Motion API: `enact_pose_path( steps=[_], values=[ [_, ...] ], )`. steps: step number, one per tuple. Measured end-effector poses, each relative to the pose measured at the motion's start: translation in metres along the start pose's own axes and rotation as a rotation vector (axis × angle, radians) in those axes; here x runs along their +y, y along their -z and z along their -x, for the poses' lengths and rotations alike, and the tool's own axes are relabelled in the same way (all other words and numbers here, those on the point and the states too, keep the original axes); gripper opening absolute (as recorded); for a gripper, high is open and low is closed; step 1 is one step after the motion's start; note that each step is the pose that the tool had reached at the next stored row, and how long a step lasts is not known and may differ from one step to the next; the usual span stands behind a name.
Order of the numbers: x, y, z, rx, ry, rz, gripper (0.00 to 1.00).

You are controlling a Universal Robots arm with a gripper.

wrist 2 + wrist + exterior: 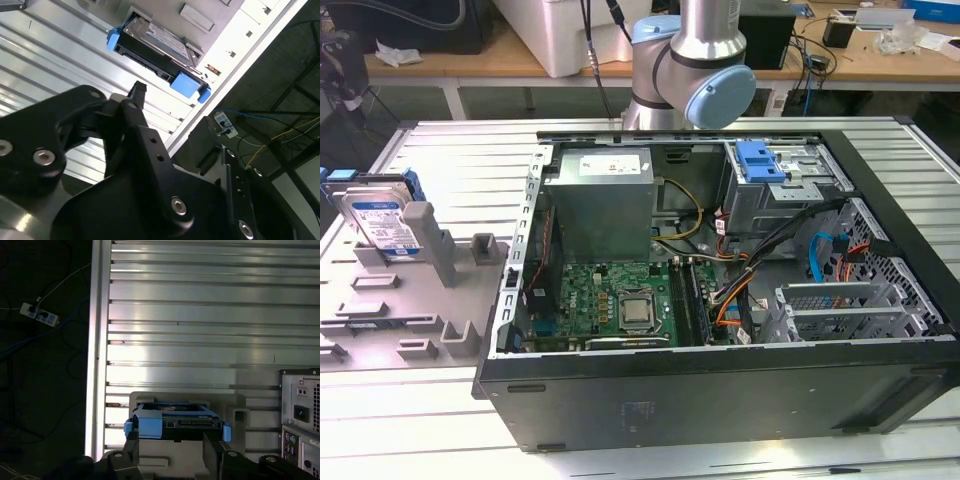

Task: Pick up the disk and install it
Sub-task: 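Pick up the disk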

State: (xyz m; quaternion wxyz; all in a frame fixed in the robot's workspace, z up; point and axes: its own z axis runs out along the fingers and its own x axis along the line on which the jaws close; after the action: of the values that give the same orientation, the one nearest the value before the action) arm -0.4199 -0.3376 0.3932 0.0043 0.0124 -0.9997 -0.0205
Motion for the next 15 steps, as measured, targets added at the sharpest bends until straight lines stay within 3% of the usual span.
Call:
enact_pose_path(
  steps=[3, 7, 12, 15],
  values=[
    [0.0000, 0.0000, 0.0000, 0.0000, 0.000, 0.0000, 0.71],
    [0.0000, 0.0000, 0.0000, 0.0000, 0.000, 0.0000, 0.90],
    [0.0000, 0.0000, 0.0000, 0.0001, 0.002, 0.0000, 0.90],
    [0.0000, 0.0000, 0.0000, 0.0020, 0.047, -0.0004, 0.90]
  ],
)
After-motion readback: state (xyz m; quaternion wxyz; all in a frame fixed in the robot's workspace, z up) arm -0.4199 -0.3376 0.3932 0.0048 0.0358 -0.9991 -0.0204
